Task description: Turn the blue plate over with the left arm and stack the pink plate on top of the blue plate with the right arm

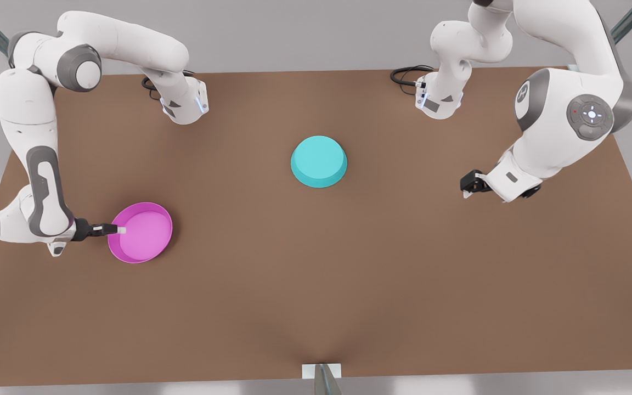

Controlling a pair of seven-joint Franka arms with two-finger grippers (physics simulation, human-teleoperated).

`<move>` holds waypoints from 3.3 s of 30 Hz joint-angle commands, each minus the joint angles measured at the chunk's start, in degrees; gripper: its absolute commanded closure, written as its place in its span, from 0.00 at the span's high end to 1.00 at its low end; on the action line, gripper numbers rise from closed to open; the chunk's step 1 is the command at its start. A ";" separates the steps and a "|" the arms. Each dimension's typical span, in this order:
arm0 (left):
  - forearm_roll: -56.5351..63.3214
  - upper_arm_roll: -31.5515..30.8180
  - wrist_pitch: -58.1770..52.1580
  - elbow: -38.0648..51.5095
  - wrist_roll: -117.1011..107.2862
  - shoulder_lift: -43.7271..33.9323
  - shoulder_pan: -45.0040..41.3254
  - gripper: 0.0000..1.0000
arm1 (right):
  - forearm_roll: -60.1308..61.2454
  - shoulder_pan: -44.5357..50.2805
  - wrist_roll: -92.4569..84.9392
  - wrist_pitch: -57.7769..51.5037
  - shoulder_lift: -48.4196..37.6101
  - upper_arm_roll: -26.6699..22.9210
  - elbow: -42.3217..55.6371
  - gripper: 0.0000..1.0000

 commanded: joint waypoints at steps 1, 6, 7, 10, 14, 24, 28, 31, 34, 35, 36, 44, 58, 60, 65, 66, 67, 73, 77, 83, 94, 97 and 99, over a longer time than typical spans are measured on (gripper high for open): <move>-0.06 0.00 0.01 0.00 0.00 0.00 0.00 1.00 | 0.00 0.00 0.00 0.00 0.10 0.00 0.00 0.64; 0.03 0.26 0.63 -2.63 0.62 -2.20 0.09 1.00 | 0.00 0.00 0.00 -0.70 0.19 0.09 0.00 0.61; -0.06 1.14 0.46 -2.72 0.79 -2.46 0.09 1.00 | 0.00 -0.09 -0.09 -0.79 0.19 0.09 0.00 0.61; -0.15 2.64 0.02 -2.72 3.17 -2.90 0.35 1.00 | 0.00 -0.18 -0.09 -0.88 0.10 0.09 0.09 0.61; -1.11 3.34 -0.07 -2.72 3.25 -2.81 0.35 1.00 | 0.00 -0.18 -0.18 -0.88 0.19 0.09 0.09 0.56; -1.03 3.25 0.02 -2.72 3.08 -2.55 0.35 1.00 | -0.26 -0.18 -0.79 -0.88 0.19 0.00 0.53 0.42; -1.03 3.08 -0.16 -2.64 2.46 -2.81 0.35 1.00 | -1.23 -0.26 -0.53 -0.88 0.28 0.00 0.70 0.42; -1.03 3.08 -0.16 -2.64 2.46 -2.72 0.35 1.00 | -1.32 -0.18 -0.44 -0.79 0.37 0.00 0.62 0.42; -1.03 2.99 -0.16 -2.64 2.46 -2.72 0.35 1.00 | -1.32 -0.26 -0.44 -0.79 0.54 0.00 0.62 0.41; -1.03 2.99 -0.16 -2.64 2.46 -2.64 0.35 1.00 | -1.32 -0.26 -0.44 -0.79 0.63 0.00 0.62 0.41; -1.03 2.99 -0.16 -2.64 2.46 -2.64 0.35 1.00 | -1.23 -0.18 -0.44 -0.79 0.63 0.00 0.62 0.41; -1.03 2.90 -0.25 -2.55 2.38 -2.72 0.35 1.00 | -1.32 -0.35 -0.97 -0.88 0.54 0.00 0.62 0.33; -1.03 2.64 -0.42 -2.64 2.38 -2.46 0.35 1.00 | -1.76 -0.70 -1.23 -1.41 0.63 0.00 0.70 0.24; -1.03 2.64 -0.42 -2.64 2.38 -2.46 0.35 1.00 | -1.84 -0.70 -1.23 -2.19 0.63 0.00 1.06 0.24; -1.03 2.64 -0.69 -2.55 2.29 -2.72 0.35 1.00 | -1.76 -0.79 -1.23 -3.16 0.54 0.00 1.41 0.23; -1.03 2.64 -0.69 -2.46 2.29 -2.72 0.35 1.00 | -1.76 -0.79 -1.23 -3.43 0.54 0.00 1.41 0.23; -1.03 2.64 -0.69 -2.55 2.29 -2.73 0.35 1.00 | -1.76 -0.79 -1.14 -3.43 0.54 0.00 1.41 0.23; -1.03 2.64 -0.60 -2.46 2.29 -2.55 0.35 1.00 | -1.76 -0.62 -1.14 -3.96 0.46 0.00 1.67 0.23; -1.11 2.64 -0.60 -2.46 2.29 -2.46 0.35 1.00 | -1.76 -0.26 -1.06 -4.74 0.19 0.00 1.85 0.23; -1.11 2.64 -0.42 -2.55 2.38 -2.11 0.35 1.00 | -1.58 0.09 -0.97 -5.89 -0.42 0.62 2.29 0.22; -1.20 2.55 -0.42 -2.46 2.38 -2.02 0.26 1.00 | -1.14 1.32 -0.97 -6.77 -0.60 0.70 2.81 0.22; -1.20 2.55 -0.42 -2.46 2.29 -2.02 0.26 1.00 | -1.14 1.32 -0.88 -6.77 -0.86 1.85 2.73 0.22; -1.38 2.55 -0.51 -2.46 2.29 -2.02 0.26 1.00 | -1.14 2.19 -0.79 -6.68 -0.86 2.02 2.73 0.21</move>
